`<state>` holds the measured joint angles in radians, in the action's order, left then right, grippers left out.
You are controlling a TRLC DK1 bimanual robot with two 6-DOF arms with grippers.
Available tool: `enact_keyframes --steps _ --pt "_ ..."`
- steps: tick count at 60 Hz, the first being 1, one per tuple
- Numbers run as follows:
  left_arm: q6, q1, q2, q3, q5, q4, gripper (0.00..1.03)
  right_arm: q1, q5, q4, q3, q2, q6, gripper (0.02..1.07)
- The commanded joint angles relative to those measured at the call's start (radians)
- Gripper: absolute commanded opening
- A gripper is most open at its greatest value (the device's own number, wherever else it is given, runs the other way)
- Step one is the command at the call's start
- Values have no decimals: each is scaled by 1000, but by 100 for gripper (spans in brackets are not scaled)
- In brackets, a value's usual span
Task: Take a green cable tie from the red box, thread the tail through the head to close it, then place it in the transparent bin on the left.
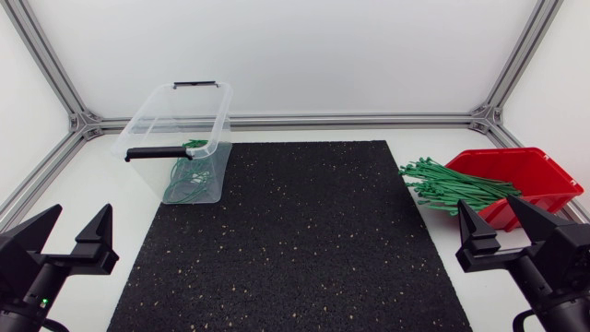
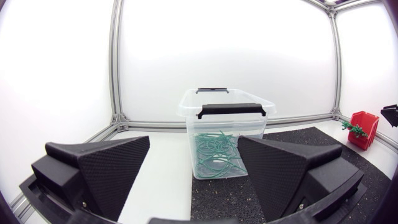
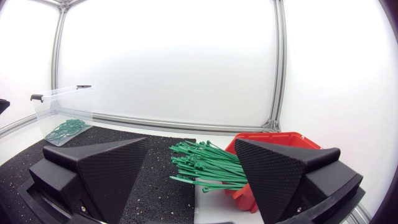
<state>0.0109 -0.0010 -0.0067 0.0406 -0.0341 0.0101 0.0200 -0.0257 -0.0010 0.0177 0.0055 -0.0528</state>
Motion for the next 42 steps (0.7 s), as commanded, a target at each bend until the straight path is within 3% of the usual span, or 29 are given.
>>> enact_keyframes --steps 1,42 --pt "0 -1 -6 -41 -1 -15 99 -2 3 -11 -18 -10 10 103" --pt "0 -2 -6 -39 0 -16 99 -15 7 15 99 21 28 103"
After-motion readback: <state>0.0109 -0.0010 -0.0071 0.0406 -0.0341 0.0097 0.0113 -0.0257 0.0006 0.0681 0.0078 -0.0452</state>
